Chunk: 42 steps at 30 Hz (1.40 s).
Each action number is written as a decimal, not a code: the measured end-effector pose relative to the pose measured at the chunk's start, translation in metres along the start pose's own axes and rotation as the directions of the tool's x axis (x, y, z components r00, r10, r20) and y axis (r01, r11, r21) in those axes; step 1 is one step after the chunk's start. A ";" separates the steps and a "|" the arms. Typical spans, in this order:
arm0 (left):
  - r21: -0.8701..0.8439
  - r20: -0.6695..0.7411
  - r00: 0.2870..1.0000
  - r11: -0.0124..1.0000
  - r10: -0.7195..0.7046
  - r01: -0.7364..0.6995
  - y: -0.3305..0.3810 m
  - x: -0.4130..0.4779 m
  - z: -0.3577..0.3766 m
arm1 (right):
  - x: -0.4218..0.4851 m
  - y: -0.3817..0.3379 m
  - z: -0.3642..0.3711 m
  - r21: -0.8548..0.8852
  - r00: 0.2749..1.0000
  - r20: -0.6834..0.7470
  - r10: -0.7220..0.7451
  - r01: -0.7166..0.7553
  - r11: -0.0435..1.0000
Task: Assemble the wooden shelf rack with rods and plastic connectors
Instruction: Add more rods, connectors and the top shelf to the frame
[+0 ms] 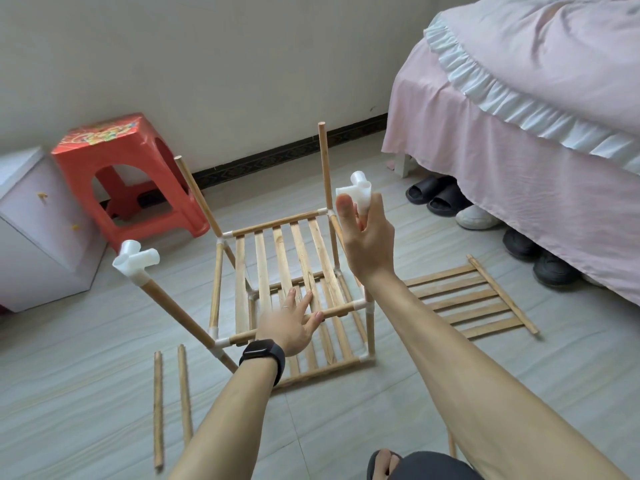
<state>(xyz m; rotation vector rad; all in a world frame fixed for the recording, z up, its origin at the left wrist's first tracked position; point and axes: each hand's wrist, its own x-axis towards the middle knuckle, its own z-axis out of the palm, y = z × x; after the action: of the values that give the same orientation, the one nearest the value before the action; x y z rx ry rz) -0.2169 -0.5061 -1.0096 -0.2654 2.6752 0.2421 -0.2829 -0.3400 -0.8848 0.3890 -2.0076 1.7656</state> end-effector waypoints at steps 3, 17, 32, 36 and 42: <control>-0.006 -0.001 1.000 1.000 -0.001 0.001 0.000 0.001 0.001 | 0.002 0.001 0.000 0.006 1.000 0.001 0.004 -0.004 1.000; 0.018 -0.021 1.000 1.000 0.008 -0.007 0.000 -0.001 0.003 | 0.003 0.006 -0.002 -0.041 1.000 -0.021 -0.018 0.017 0.999; 0.115 -0.133 0.986 0.989 0.105 -0.090 0.001 -0.069 -0.075 | -0.014 0.006 -0.027 -0.408 0.903 0.201 0.381 -0.276 0.870; 0.298 -0.581 0.730 0.929 0.359 -0.220 -0.025 -0.117 -0.116 | -0.028 0.013 -0.044 -0.499 0.840 0.286 0.460 -0.279 0.820; -0.211 -0.918 0.376 0.958 -0.126 -0.195 -0.096 -0.166 -0.158 | -0.064 0.019 -0.042 -0.676 0.795 0.166 0.583 -0.339 0.654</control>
<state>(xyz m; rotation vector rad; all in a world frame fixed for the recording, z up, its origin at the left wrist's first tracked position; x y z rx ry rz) -0.1132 -0.6081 -0.8081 -0.5837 3.8083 0.6822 -0.2310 -0.3005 -0.9285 -0.0451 -3.0430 1.1838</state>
